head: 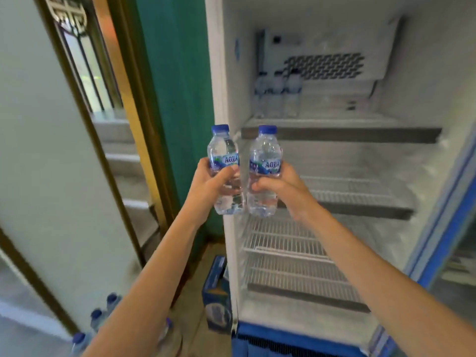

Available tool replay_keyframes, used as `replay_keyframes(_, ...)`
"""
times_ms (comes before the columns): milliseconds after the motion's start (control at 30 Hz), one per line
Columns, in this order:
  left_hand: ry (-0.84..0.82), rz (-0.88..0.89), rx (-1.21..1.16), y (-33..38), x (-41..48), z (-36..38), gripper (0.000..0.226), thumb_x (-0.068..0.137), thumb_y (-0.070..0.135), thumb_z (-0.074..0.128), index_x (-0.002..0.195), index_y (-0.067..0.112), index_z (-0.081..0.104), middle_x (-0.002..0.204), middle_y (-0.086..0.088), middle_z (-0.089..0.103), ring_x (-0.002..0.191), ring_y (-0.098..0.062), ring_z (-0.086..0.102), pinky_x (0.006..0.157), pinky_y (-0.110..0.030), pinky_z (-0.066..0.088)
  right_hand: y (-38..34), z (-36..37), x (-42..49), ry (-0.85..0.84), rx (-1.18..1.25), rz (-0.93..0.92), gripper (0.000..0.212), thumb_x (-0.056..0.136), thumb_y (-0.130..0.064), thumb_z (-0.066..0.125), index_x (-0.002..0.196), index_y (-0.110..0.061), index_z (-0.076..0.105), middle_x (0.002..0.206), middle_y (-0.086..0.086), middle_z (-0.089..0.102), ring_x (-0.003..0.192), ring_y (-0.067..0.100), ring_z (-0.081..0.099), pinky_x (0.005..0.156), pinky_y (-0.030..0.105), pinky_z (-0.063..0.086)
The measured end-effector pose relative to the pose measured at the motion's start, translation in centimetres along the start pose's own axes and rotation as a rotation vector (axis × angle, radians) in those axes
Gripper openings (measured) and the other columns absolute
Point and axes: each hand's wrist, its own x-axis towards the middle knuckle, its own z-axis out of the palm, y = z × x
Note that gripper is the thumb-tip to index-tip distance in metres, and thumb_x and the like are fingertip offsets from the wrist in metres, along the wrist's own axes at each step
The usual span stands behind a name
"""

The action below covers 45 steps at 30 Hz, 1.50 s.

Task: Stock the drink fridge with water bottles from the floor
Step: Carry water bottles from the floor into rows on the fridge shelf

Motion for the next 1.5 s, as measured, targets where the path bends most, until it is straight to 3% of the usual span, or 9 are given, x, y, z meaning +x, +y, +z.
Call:
replay_keyframes(167,-0.106,0.115,0.03,5.8,5.9,4.5,0.045,0.088,0.023,0.066,0.124,0.008,0.042,0.101,-0.011,0.07,0.088,-0.03,0.071,0.076,-0.043,0.059,-6.8,-5.1,3.5,0.121,-0.078,-0.109,0.047,0.068,0.004,0.07,0.113,-0.005,0.059,0.103,0.014,0.071,0.093,0.022,0.068,0.085,0.033,0.057)
replay_keyframes(300,-0.156,0.148,0.031,7.5,11.4,8.5,0.04,0.089,0.022,0.064,0.122,0.009,0.043,0.102,-0.011,0.066,0.079,-0.023,0.07,0.062,-0.031,0.058,-9.9,-9.4,7.4,0.174,-0.102,-0.153,0.027,0.07,0.002,0.068,0.094,-0.011,0.066,0.089,0.007,0.07,0.081,0.018,0.066,0.079,0.033,0.055)
replay_keyframes(433,-0.177,0.162,0.047,6.6,18.5,12.3,0.043,0.087,0.02,0.066,0.121,0.009,0.043,0.106,-0.014,0.063,0.077,-0.02,0.068,0.071,-0.044,0.06,-10.7,-14.3,12.8,0.23,-0.042,-0.118,0.023,0.074,0.002,0.066,0.085,-0.018,0.063,0.08,0.0,0.068,0.069,0.015,0.067,0.062,0.026,0.052)
replay_keyframes(667,-0.212,0.089,0.036,3.5,29.1,15.2,0.056,0.083,0.021,0.073,0.128,0.012,0.041,0.104,-0.006,0.067,0.079,-0.017,0.072,0.073,-0.041,0.06,-8.5,-22.2,22.8,0.226,-0.016,0.008,0.032,0.075,0.001,0.07,0.101,-0.016,0.06,0.101,0.005,0.069,0.094,0.024,0.07,0.072,0.034,0.055)
replay_keyframes(833,-0.292,-0.004,0.092,0.0,33.3,15.3,0.057,0.08,0.016,0.073,0.127,0.018,0.042,0.112,-0.011,0.066,0.09,-0.025,0.071,0.076,-0.043,0.058,-5.1,-24.7,29.0,0.15,-0.042,0.013,0.033,0.079,0.009,0.066,0.107,-0.007,0.058,0.097,0.011,0.068,0.087,0.025,0.068,0.064,0.026,0.059)
replay_keyframes(1067,-0.39,-0.024,0.009,-3.2,37.7,15.1,0.084,0.059,0.036,0.088,0.13,0.017,0.047,0.122,-0.011,0.065,0.106,-0.028,0.066,0.095,-0.054,0.049,-0.3,-26.6,37.6,0.237,0.001,0.124,0.048,0.071,0.015,0.07,0.116,0.005,0.059,0.116,0.023,0.066,0.105,0.038,0.065,0.091,0.046,0.054)
replay_keyframes(1233,-0.4,0.022,-0.005,-4.7,38.4,15.8,0.076,0.065,0.03,0.083,0.13,0.019,0.047,0.12,-0.004,0.066,0.11,-0.024,0.064,0.099,-0.051,0.048,1.5,-27.7,40.5,0.263,-0.036,0.132,0.054,0.067,0.013,0.073,0.119,0.001,0.059,0.113,0.019,0.068,0.101,0.033,0.066,0.06,0.023,0.055)
replay_keyframes(1367,-0.424,0.055,0.006,-5.1,38.3,16.0,0.07,0.07,0.026,0.079,0.132,0.024,0.046,0.121,0.0,0.066,0.113,-0.022,0.062,0.1,-0.05,0.047,2.8,-28.5,41.4,0.247,-0.024,0.126,0.055,0.067,0.013,0.072,0.119,0.003,0.059,0.115,0.022,0.067,0.101,0.034,0.067,0.08,0.038,0.058)
replay_keyframes(1500,-0.433,0.064,-0.034,-5.1,38.0,16.0,0.072,0.069,0.025,0.079,0.133,0.024,0.045,0.124,0.001,0.064,0.116,-0.021,0.06,0.102,-0.049,0.046,2.8,-28.2,41.6,0.205,-0.048,0.119,0.047,0.072,0.013,0.069,0.117,0.001,0.061,0.108,0.015,0.069,0.094,0.026,0.067,0.064,0.023,0.056)
